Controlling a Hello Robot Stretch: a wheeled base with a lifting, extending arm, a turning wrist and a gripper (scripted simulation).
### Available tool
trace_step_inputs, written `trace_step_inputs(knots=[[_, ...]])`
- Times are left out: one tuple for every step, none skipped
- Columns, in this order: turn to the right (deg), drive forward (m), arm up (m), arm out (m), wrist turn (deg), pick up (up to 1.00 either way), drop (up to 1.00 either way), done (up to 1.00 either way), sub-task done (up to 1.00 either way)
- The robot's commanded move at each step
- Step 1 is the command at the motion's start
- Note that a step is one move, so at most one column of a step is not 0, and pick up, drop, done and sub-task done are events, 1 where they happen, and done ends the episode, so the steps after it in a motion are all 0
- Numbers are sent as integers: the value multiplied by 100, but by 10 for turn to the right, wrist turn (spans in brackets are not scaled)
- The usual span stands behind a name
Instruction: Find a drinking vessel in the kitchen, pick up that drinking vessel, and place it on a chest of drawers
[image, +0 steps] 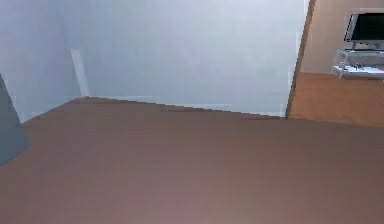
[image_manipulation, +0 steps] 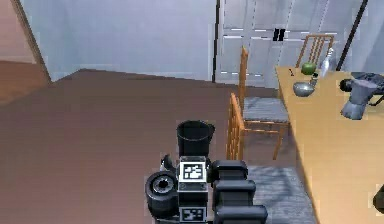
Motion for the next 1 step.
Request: trace_step_inputs(knots=[[390, 0, 0, 0, 0, 0, 0, 0, 0]])
